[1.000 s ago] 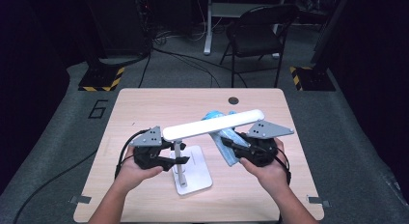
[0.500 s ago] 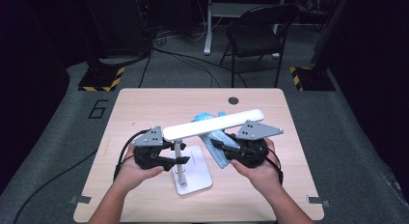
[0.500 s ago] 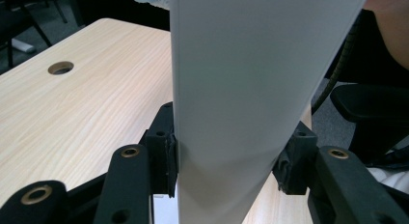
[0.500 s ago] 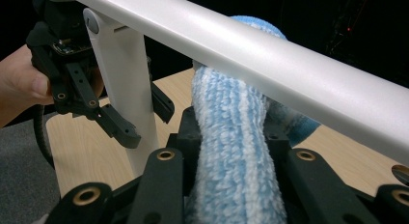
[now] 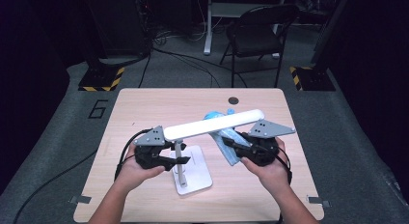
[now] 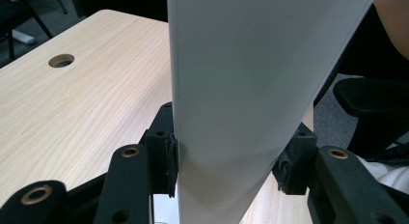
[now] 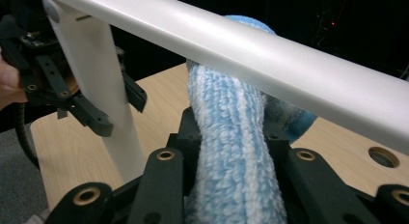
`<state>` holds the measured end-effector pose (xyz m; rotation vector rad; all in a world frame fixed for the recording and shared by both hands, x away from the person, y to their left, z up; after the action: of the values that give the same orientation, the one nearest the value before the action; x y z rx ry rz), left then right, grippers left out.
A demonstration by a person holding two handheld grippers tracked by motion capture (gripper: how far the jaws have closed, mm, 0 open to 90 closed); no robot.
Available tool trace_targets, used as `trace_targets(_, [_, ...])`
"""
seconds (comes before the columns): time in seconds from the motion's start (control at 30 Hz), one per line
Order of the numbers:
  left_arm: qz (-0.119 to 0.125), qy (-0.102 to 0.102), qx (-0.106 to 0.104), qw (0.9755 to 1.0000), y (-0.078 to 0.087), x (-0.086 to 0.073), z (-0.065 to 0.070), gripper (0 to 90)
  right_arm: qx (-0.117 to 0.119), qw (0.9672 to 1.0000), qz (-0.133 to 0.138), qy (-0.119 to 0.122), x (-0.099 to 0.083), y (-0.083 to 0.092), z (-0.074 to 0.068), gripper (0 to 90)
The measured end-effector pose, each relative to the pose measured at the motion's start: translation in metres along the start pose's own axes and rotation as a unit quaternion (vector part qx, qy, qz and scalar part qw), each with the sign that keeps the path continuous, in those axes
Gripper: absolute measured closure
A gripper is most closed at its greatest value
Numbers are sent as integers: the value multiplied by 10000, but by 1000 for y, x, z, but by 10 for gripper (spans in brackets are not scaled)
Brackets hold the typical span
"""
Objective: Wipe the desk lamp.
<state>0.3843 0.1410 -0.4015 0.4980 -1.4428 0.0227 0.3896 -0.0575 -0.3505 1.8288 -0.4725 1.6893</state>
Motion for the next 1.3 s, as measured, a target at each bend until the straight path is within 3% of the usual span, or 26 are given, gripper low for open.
trace_targets(0.17, [1,-1,5,10000,0,0,0,521,-165,9999,19,-45,-4,8,14,695])
trace_targets(0.67, [0,-11,5,10000,0,0,0,522,-499,9986,-30,-155,-11,25,40,696])
trace_targets(1.3, [7,1,-32,10000,0,0,0,521,-777,9966,21,-269,-17,37,65,696])
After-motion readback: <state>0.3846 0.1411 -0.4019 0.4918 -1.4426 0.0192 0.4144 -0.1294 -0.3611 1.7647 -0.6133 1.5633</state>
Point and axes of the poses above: each handheld gripper's, and its own axes: y roughly backward along the jaws, x roughly out of its top, z roughly to its right, the point moved 8 cm from there along -y, roughly forward along the jaws, and after that the axes turned 11 degrees about z, right-handed, at the moved point
